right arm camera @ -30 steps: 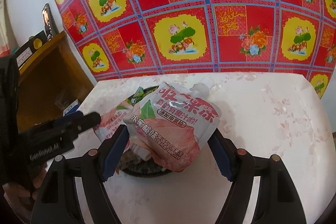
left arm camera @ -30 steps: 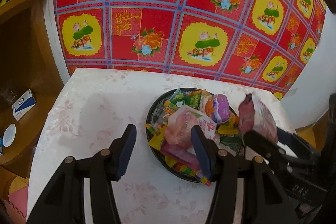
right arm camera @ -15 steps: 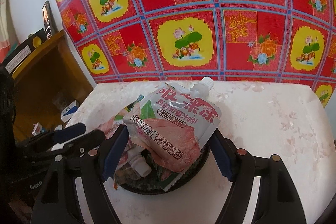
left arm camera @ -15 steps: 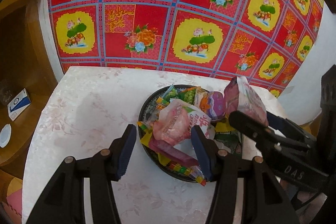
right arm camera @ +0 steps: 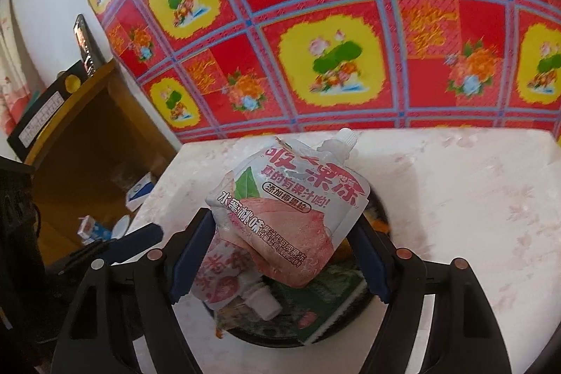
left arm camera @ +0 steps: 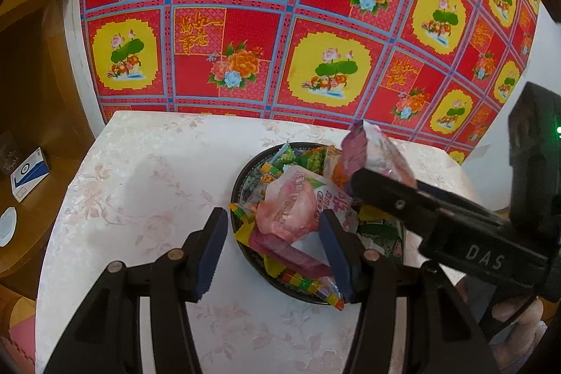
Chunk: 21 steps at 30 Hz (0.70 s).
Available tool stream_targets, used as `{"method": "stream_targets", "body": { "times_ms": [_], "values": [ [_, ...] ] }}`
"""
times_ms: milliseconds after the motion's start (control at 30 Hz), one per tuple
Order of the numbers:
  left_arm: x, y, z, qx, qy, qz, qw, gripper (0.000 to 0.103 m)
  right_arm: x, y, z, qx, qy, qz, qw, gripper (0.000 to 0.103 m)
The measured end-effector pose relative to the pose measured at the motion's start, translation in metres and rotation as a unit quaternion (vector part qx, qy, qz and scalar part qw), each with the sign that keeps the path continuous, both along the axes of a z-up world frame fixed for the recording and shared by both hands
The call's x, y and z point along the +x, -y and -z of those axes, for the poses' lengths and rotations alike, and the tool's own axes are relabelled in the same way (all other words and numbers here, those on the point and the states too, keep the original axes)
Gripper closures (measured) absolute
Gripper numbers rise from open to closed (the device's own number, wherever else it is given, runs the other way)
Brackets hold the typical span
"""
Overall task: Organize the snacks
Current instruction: 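Lower the pink pouch onto the plate and open the right gripper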
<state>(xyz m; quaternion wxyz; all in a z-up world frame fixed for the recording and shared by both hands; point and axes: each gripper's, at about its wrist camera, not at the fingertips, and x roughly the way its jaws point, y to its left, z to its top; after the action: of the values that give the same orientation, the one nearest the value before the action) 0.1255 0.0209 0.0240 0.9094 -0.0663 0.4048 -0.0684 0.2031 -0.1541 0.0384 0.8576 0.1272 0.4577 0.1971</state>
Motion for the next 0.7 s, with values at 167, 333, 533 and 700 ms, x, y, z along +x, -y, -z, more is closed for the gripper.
{"method": "stream_targets", "body": {
  "times_ms": [167,333,533,700],
  "values": [
    [0.0004,0.0004,0.0005,-0.001,0.0,0.001,1.0,0.046,0.0014,-0.0033,0.0032,0.005,-0.004,-0.006,1.0,0.025],
    [0.0,-0.0002,0.0008,0.001,0.0,0.001,1.0,0.046,-0.0012,-0.005,0.001,-0.009,0.008,-0.01,1.0,0.015],
    [0.0001,-0.0001,0.0004,0.001,0.0,0.001,1.0,0.046,-0.001,-0.0027,0.0021,-0.008,0.011,-0.007,1.0,0.013],
    [-0.0001,0.0002,-0.0002,0.002,0.0,0.001,1.0,0.046,-0.0046,0.0001,-0.0001,-0.009,0.014,-0.006,1.0,0.013]
  ]
}}
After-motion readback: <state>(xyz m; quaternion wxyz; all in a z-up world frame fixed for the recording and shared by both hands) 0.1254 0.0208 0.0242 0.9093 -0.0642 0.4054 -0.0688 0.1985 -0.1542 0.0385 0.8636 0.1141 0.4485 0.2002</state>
